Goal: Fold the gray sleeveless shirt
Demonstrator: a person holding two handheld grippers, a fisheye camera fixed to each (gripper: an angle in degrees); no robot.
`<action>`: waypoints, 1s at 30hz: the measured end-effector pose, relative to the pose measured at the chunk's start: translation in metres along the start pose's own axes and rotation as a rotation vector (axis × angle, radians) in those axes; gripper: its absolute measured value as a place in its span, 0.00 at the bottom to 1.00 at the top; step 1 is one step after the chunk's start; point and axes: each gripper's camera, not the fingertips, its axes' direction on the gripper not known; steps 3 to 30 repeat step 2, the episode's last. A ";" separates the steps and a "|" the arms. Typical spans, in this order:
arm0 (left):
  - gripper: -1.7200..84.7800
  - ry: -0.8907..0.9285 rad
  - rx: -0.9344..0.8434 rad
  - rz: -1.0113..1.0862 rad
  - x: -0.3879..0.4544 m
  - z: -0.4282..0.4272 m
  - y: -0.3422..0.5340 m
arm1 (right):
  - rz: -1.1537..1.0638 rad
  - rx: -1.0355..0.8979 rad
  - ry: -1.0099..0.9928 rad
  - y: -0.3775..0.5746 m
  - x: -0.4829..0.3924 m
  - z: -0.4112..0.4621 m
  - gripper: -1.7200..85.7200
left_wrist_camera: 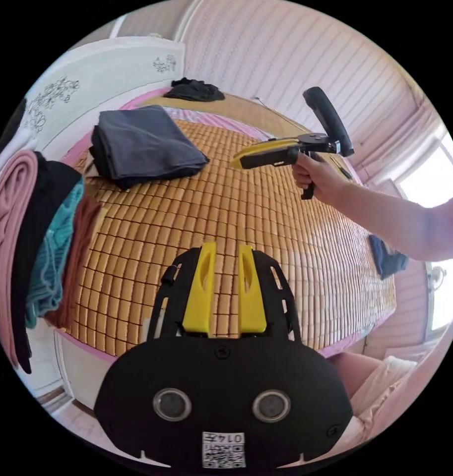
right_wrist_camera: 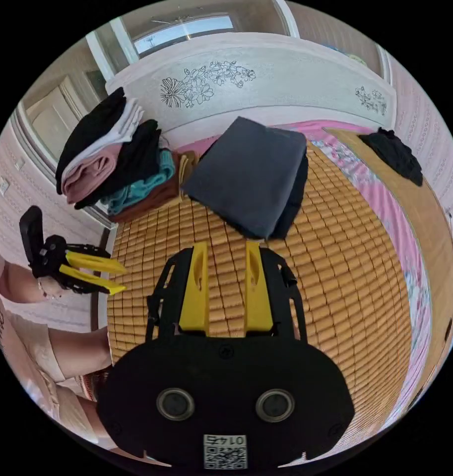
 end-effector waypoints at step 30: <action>0.10 0.066 -0.067 0.136 0.059 0.023 0.015 | 0.124 -0.004 0.039 0.078 -0.001 -0.035 0.14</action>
